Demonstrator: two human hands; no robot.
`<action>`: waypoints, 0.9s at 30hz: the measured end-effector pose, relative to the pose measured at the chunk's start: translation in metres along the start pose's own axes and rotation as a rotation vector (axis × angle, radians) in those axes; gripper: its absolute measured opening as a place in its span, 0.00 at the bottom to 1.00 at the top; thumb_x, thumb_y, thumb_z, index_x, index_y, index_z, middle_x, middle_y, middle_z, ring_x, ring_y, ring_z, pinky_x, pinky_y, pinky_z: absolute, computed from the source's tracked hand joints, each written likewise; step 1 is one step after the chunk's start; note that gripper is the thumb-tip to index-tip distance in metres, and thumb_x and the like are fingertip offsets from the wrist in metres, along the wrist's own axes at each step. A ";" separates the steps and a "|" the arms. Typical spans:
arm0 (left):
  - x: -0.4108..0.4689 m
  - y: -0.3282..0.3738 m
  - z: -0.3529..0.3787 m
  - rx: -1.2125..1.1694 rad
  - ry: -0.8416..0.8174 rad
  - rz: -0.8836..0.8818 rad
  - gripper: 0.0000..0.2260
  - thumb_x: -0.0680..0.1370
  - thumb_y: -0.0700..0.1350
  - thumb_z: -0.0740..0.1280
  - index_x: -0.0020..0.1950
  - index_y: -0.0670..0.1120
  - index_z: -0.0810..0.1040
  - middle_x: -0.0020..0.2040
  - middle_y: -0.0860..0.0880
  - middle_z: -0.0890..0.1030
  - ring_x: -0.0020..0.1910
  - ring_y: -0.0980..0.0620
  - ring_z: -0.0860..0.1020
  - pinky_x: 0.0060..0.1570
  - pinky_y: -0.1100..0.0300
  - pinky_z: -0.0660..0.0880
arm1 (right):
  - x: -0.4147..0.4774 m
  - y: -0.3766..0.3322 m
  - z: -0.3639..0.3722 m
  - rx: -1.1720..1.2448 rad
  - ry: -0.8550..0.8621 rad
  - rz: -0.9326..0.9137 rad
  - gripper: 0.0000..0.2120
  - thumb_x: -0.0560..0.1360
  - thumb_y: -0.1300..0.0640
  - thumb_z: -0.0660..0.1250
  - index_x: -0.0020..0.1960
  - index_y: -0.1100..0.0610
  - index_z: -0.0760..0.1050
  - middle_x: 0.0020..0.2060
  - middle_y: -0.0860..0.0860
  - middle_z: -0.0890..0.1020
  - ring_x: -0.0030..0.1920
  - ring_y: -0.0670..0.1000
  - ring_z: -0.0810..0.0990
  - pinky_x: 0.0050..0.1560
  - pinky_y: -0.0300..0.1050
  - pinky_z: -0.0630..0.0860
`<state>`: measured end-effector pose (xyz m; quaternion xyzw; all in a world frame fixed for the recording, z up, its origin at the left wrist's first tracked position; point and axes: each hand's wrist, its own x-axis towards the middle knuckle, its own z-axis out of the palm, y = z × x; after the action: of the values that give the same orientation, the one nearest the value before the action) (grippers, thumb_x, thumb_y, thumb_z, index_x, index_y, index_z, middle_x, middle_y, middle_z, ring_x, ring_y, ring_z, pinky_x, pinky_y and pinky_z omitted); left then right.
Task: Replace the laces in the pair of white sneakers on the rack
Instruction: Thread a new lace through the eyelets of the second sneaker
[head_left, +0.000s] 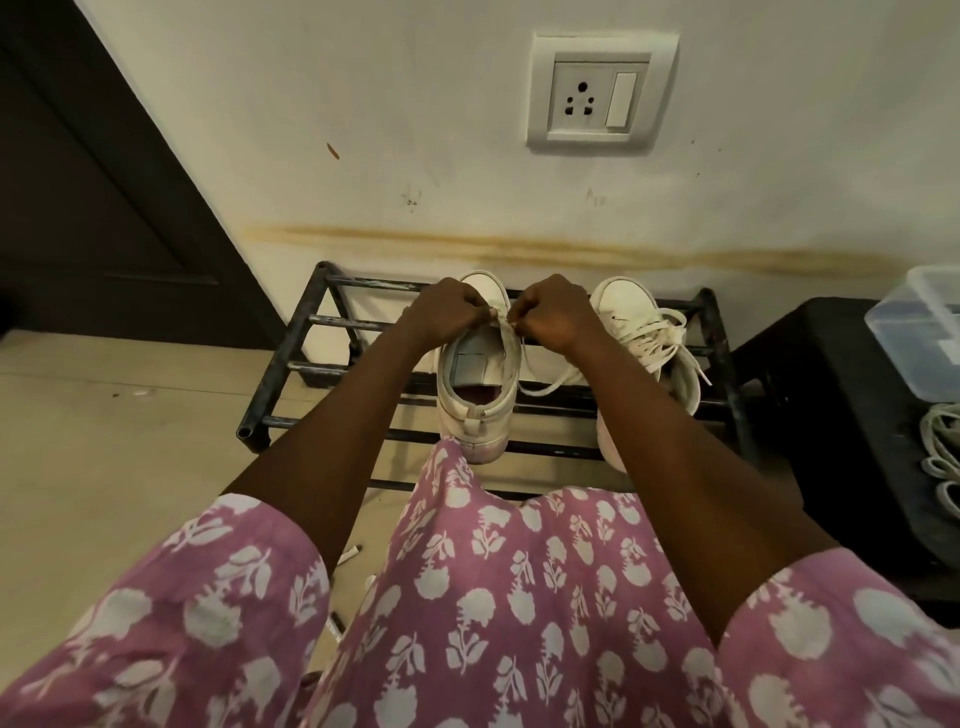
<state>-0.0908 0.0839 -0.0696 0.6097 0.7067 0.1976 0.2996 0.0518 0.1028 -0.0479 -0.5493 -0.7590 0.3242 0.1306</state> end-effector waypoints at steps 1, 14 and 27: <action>0.000 0.000 0.000 0.002 -0.001 0.001 0.13 0.78 0.46 0.65 0.54 0.39 0.82 0.55 0.41 0.81 0.55 0.44 0.77 0.47 0.60 0.67 | 0.000 0.001 0.000 0.014 0.005 0.021 0.09 0.71 0.67 0.69 0.50 0.64 0.82 0.48 0.59 0.84 0.50 0.57 0.82 0.51 0.43 0.77; -0.002 -0.004 -0.008 -0.057 -0.026 0.034 0.11 0.79 0.44 0.64 0.55 0.39 0.81 0.52 0.41 0.81 0.52 0.44 0.77 0.45 0.61 0.66 | 0.007 0.044 -0.114 -0.319 0.269 0.440 0.02 0.75 0.65 0.62 0.44 0.61 0.70 0.40 0.62 0.69 0.46 0.55 0.70 0.31 0.40 0.61; -0.001 -0.006 -0.006 -0.018 -0.008 0.044 0.12 0.79 0.45 0.63 0.52 0.39 0.81 0.50 0.40 0.81 0.45 0.49 0.74 0.39 0.61 0.66 | -0.004 -0.001 -0.019 -0.104 -0.072 -0.036 0.11 0.69 0.62 0.72 0.52 0.61 0.83 0.50 0.55 0.84 0.52 0.52 0.80 0.46 0.36 0.68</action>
<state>-0.0993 0.0825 -0.0692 0.6233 0.6901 0.2078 0.3035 0.0635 0.1053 -0.0323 -0.5295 -0.7888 0.3015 0.0805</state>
